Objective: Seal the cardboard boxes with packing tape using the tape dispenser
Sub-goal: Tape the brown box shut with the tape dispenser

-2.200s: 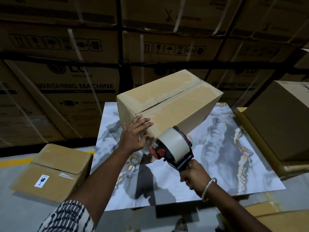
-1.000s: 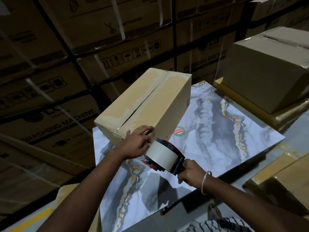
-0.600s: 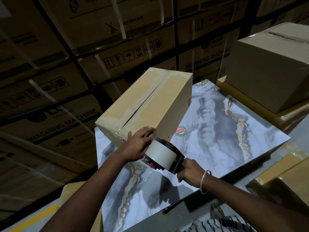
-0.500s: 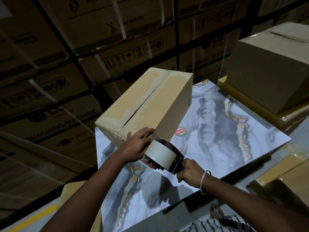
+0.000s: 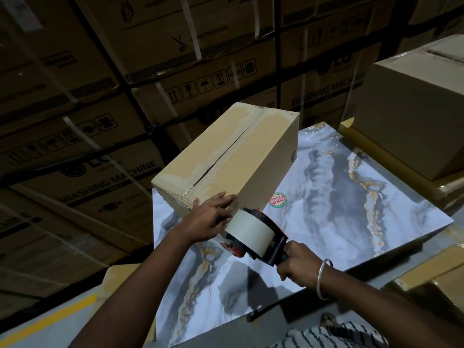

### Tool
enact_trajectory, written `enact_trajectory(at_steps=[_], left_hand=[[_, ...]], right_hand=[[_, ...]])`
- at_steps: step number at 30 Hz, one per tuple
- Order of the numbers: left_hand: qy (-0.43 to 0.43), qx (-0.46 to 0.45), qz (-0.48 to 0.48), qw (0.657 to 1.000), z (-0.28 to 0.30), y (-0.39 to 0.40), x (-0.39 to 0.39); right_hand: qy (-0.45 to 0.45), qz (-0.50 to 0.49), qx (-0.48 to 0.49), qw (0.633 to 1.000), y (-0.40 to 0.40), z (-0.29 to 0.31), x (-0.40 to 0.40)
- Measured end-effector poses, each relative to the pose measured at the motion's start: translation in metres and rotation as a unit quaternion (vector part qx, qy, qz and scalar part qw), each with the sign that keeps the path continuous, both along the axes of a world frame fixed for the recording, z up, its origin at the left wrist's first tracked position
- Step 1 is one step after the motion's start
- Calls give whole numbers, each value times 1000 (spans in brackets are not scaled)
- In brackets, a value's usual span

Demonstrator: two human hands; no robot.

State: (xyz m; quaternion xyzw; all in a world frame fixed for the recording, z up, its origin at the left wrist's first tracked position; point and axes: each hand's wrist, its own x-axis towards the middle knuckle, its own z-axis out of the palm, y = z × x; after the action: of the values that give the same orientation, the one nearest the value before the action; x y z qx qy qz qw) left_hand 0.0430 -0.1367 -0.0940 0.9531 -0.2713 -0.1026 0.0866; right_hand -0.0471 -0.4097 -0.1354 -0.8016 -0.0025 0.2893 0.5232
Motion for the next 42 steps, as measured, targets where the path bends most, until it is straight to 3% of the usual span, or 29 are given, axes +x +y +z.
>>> enact_trajectory(at_steps=[12,25,30,42], left_hand=[[4,-57,51,997,-14,-5,-9],[13,-20,55,998,-10,-8,-14],[14,-55,67,996,-7,-13,-19],[-106,68,0,992,-2,-12,-4]], right_hand=[[-26,9,-63,998,10,-15,14],[-39,4,-67,997,15,-21,21],[8,-72,-58,996,-1,-32,21],[4,-130,-26,991,-27,-35,30]])
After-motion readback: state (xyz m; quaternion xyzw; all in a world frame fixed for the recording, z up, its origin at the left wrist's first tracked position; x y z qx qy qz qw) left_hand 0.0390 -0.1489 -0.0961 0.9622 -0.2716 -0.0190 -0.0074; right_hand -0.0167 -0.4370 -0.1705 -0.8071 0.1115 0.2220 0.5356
